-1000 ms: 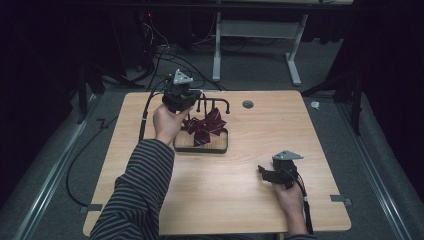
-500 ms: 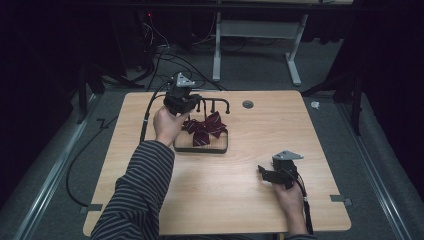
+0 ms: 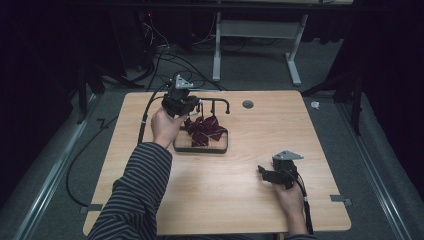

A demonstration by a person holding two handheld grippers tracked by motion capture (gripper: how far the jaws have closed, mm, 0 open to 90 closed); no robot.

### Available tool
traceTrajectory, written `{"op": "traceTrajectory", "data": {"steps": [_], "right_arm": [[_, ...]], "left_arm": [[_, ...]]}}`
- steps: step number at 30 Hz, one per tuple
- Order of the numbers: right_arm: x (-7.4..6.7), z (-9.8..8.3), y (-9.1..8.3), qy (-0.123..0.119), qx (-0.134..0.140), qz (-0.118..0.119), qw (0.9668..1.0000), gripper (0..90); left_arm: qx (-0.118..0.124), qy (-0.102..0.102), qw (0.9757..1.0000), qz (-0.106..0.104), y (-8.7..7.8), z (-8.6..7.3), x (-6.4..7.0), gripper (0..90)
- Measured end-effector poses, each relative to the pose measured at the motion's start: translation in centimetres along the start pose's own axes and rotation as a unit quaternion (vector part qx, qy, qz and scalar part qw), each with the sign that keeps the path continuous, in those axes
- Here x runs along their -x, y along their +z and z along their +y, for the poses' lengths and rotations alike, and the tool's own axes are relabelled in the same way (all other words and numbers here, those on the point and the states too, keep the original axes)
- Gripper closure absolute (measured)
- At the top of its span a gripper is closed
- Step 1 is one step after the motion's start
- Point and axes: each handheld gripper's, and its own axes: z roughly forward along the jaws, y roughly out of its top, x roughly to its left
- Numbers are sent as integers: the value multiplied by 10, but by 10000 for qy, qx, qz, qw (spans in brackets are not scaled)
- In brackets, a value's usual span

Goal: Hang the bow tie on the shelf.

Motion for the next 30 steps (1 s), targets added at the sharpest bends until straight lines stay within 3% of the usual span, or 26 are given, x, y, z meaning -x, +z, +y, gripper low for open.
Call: {"op": "traceTrajectory", "data": {"steps": [8,11,16,24,30], "right_arm": [[0,0,0,3,2,5,10000,332],[0,0,0,0,1,2,10000,332],[0,0,0,0,2,3,10000,332],[0,0,0,-3,0,1,10000,331],[0,0,0,-5,1,0,10000,331]], "left_arm": [[108,-64,9999,-77,-12,-2,-1,720],[89,-90,9999,-4,-16,-3,-1,642],[74,-111,9999,5,-22,-7,-1,598],[128,-249,9996,-38,-31,-21,-2,573],[194,-246,9995,-47,-39,-28,1,565]]}}
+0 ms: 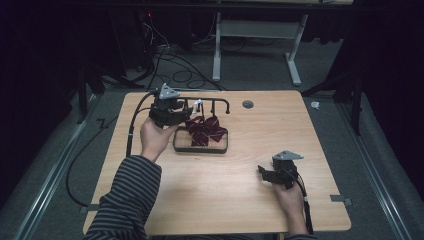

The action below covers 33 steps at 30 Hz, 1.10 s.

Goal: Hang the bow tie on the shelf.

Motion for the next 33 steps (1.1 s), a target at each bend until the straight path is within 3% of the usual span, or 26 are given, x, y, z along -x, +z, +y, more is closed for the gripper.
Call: {"op": "traceTrajectory", "data": {"steps": [14,33], "right_arm": [[0,0,0,3,-5,0,10000,331],[0,0,0,-1,0,-3,10000,331]], "left_arm": [[133,-124,9998,8,-16,-17,-2,548],[106,-143,9998,82,-33,-35,-1,542]]}}
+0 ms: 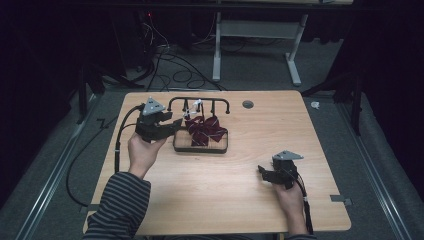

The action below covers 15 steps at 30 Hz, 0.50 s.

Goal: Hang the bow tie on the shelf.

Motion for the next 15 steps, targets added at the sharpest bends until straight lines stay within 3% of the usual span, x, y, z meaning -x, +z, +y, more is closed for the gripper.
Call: {"op": "traceTrajectory", "data": {"steps": [15], "right_arm": [[0,0,0,-1,0,0,10000,331]], "left_arm": [[10,-170,9998,48,-8,-16,-5,540]]}}
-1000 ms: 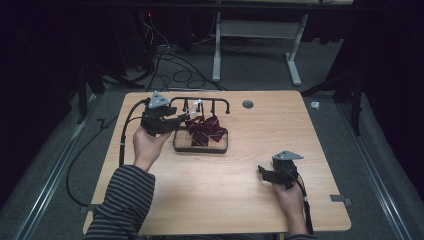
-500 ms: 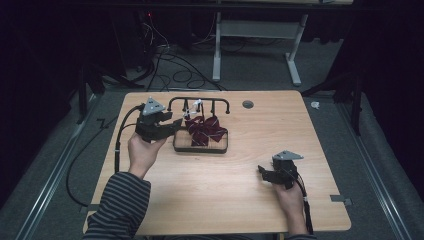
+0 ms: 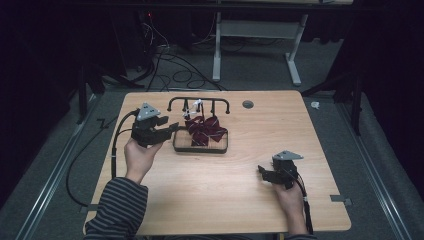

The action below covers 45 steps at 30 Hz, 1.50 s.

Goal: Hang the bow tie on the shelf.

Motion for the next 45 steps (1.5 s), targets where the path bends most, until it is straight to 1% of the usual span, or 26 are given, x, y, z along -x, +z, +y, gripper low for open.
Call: {"op": "traceTrajectory", "data": {"steps": [6,13,14,16,20,27,32,37,42,43,45], "right_arm": [[0,0,0,0,0,-1,10000,331],[0,0,0,-1,1,0,10000,331],[0,0,0,-2,1,0,10000,331],[0,0,0,6,-14,3,10000,331],[0,0,0,6,-13,0,10000,332],[0,0,0,-1,-11,1,10000,331],[0,0,0,8,-13,-1,10000,331],[0,0,0,9,-14,-2,10000,332],[0,0,0,2,-11,0,10000,332],[0,0,0,8,-12,0,10000,332],[0,0,0,3,-10,-2,10000,332]], "left_arm": [[11,-134,9999,25,-6,-11,-5,539],[-14,-224,9997,35,-11,-20,-9,539],[-28,-213,9998,49,-13,-21,-9,539],[4,-262,9996,47,-14,-24,-10,538],[-26,-322,9994,81,-18,-29,-13,538],[-31,-381,9992,105,-20,-36,-14,536],[-105,-360,9992,150,-19,-42,-14,536],[-116,-429,9989,153,-21,-49,-16,534],[-197,-523,9982,206,-21,-58,-19,534],[-222,-512,9982,225,-21,-59,-19,533],[-206,-550,9980,228,-21,-62,-19,533]]}}
